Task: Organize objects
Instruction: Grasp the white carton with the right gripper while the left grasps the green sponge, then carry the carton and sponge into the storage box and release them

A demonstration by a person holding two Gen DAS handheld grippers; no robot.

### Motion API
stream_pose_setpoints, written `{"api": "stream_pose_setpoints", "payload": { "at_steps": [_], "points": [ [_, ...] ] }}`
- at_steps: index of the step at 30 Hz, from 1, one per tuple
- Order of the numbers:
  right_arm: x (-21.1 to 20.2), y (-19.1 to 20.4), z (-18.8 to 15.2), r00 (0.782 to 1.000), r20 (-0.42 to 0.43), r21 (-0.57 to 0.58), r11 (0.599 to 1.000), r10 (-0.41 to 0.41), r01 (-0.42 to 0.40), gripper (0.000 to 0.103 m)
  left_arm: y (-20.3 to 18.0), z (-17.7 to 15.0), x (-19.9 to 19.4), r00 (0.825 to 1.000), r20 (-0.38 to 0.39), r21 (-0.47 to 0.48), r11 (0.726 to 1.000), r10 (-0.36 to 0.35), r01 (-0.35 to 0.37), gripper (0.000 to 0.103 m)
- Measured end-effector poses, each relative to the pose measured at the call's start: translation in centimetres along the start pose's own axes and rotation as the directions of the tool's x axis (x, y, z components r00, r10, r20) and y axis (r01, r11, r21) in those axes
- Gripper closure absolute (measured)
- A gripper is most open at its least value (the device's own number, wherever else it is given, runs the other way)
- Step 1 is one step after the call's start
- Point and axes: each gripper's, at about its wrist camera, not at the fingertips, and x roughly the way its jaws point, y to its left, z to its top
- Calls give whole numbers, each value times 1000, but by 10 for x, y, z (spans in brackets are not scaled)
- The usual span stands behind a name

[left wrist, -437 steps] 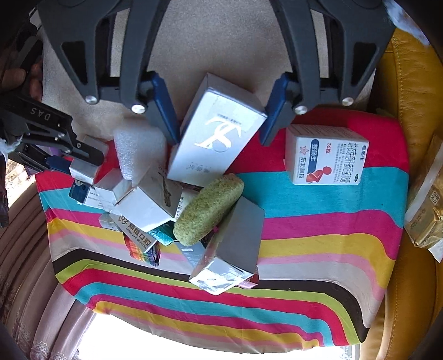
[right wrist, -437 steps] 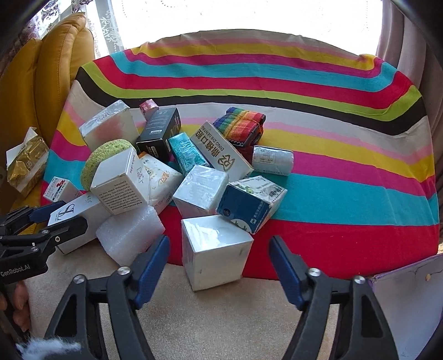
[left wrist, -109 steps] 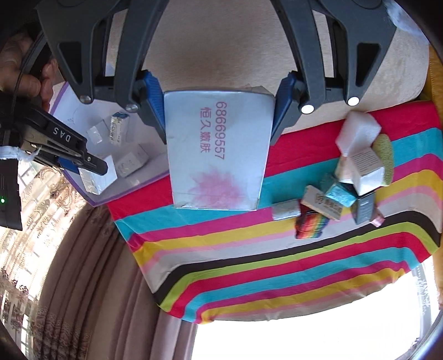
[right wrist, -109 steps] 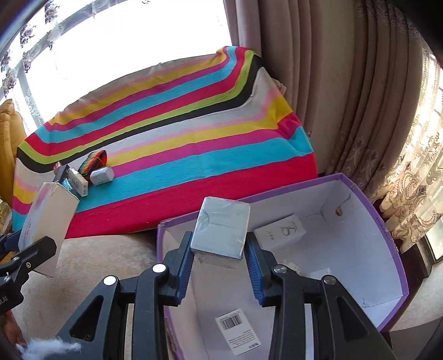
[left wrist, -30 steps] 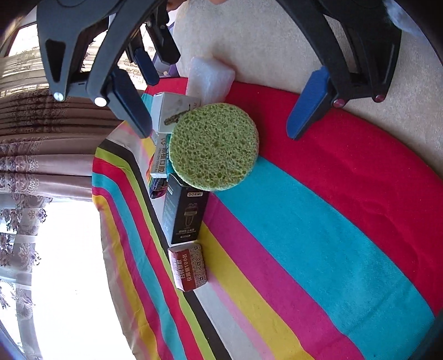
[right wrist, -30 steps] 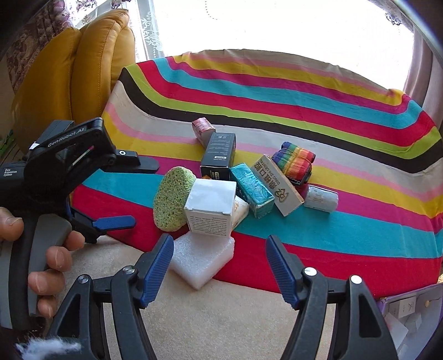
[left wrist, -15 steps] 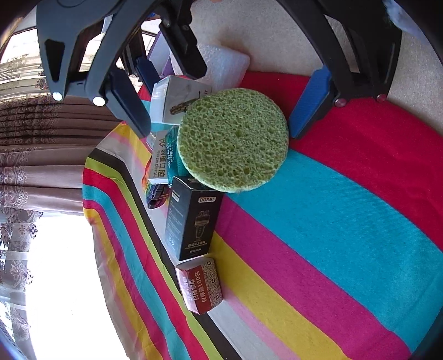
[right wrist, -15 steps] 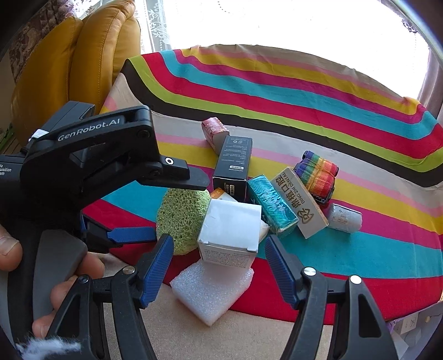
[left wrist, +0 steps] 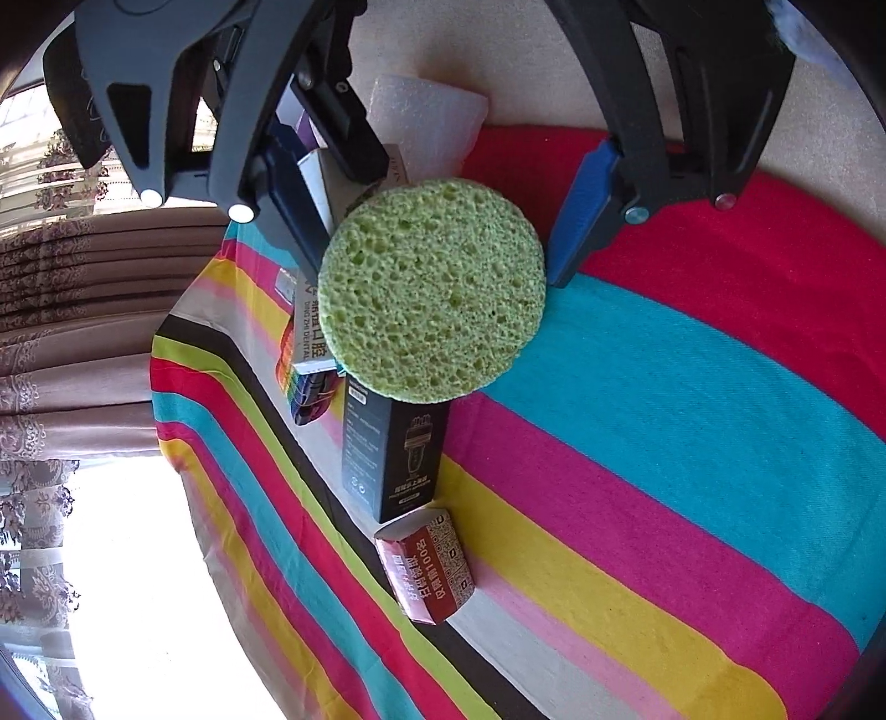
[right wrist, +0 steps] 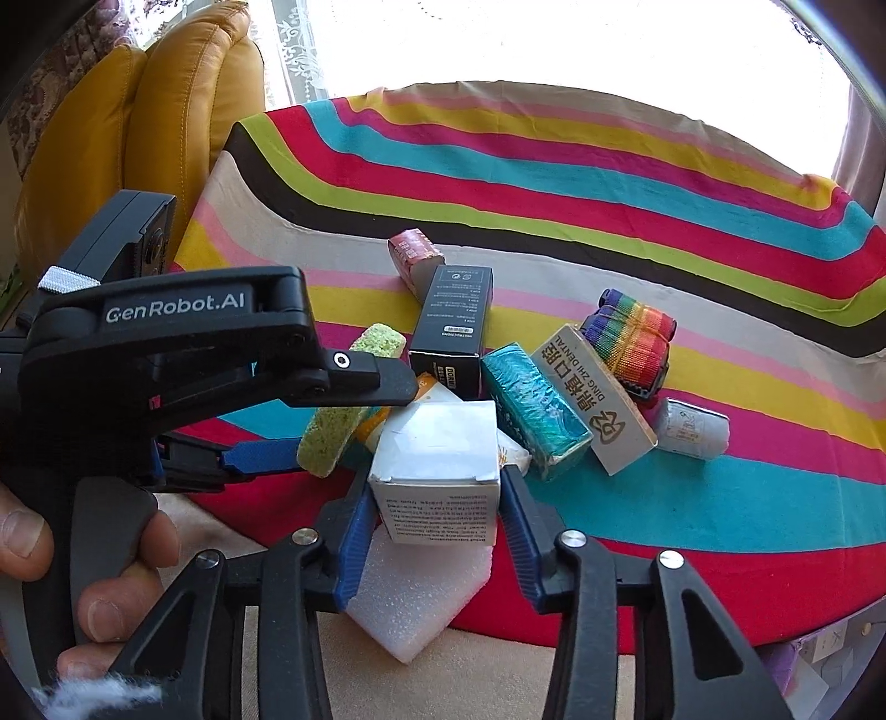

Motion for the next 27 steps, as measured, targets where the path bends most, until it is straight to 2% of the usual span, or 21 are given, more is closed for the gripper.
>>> {"api": "stream_pose_setpoints", "payload": {
  "at_steps": [6, 14, 19, 27],
  "points": [
    [-9, -3, -4, 1000, 16, 9, 1000, -4, 4, 59, -1, -7, -9, 999, 43, 27, 999, 18, -20, 23],
    [-24, -21, -15, 999, 42, 57, 998, -7, 4, 59, -13, -32, -29, 985, 164, 95, 993, 61, -77, 23],
    [-37, -34, -27, 999, 50, 84, 996, -9, 5, 59, -28, -57, -39, 958, 261, 175, 970, 120, -169, 23],
    [-58, -64, -46, 997, 79, 149, 989, -14, 2, 59, -66, -100, -43, 906, 385, 310, 899, 177, -308, 23]
  ]
}}
